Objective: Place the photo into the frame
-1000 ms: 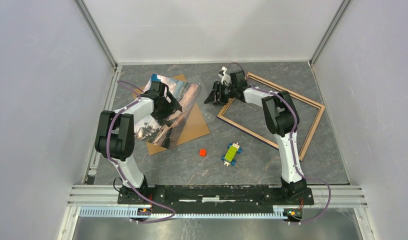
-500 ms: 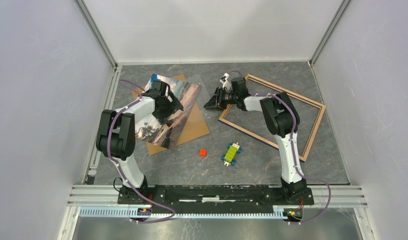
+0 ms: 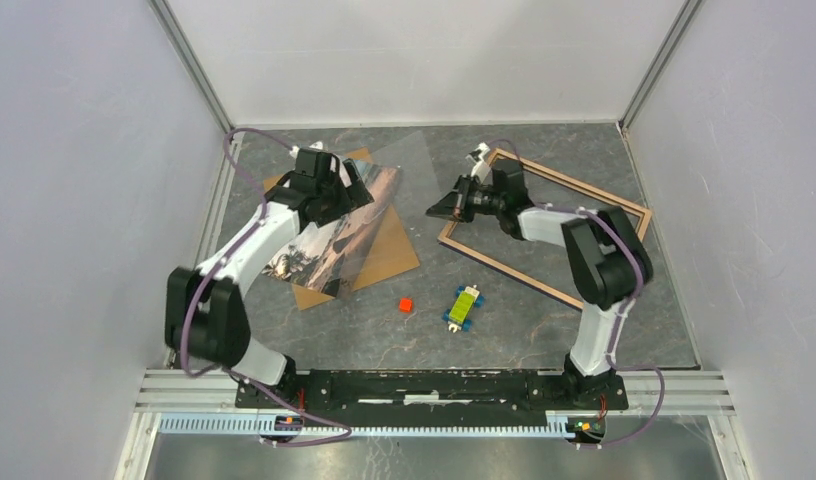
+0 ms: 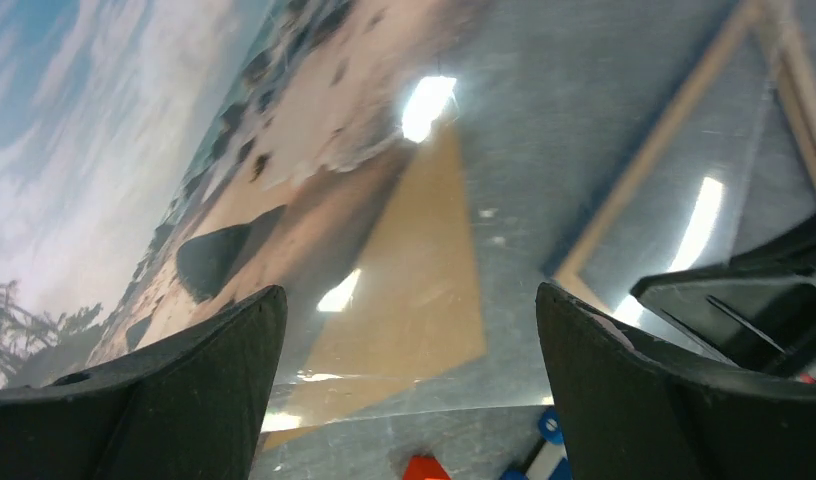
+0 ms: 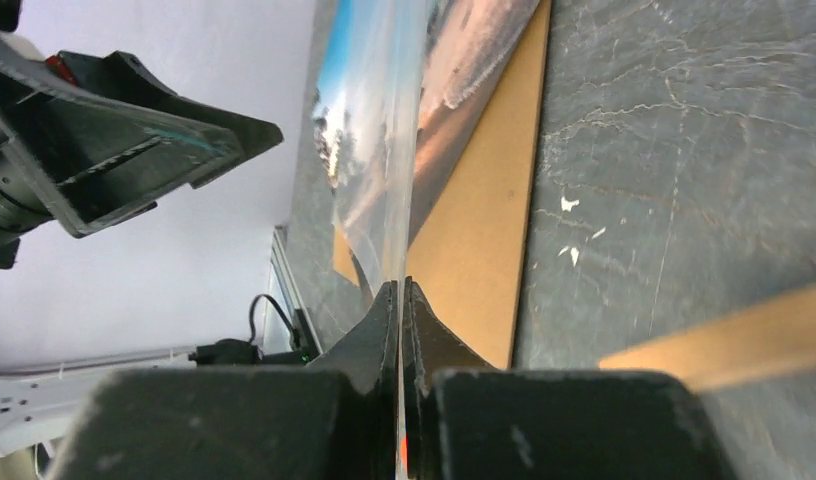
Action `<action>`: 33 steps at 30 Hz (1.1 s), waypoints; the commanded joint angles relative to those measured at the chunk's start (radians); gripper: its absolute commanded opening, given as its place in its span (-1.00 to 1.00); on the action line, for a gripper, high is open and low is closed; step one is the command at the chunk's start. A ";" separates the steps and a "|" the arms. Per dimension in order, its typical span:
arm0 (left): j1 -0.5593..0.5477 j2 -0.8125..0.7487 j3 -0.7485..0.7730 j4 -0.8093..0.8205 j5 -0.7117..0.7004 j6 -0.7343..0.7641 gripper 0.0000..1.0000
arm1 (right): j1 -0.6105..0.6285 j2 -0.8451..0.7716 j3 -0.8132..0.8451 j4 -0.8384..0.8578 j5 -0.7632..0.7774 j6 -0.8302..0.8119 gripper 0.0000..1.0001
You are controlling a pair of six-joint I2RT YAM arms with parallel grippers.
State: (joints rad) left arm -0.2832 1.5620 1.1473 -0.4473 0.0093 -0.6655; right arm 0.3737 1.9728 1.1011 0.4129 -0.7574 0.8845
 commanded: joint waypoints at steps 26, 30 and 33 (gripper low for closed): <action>-0.236 -0.142 0.029 0.076 0.169 0.214 1.00 | -0.727 -0.678 -0.565 -0.365 -0.020 -0.333 -1.00; -0.253 -0.153 0.031 0.078 0.183 0.207 1.00 | -0.791 -0.680 -0.562 -0.408 -0.036 -0.379 -1.00; -0.265 -0.164 0.030 0.089 0.200 0.199 1.00 | -0.830 -0.682 -0.566 -0.411 -0.043 -0.392 -1.00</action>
State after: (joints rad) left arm -0.5282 1.4288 1.1362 -0.3729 0.1692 -0.4927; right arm -0.4164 1.3243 0.5396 0.0128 -0.7692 0.5640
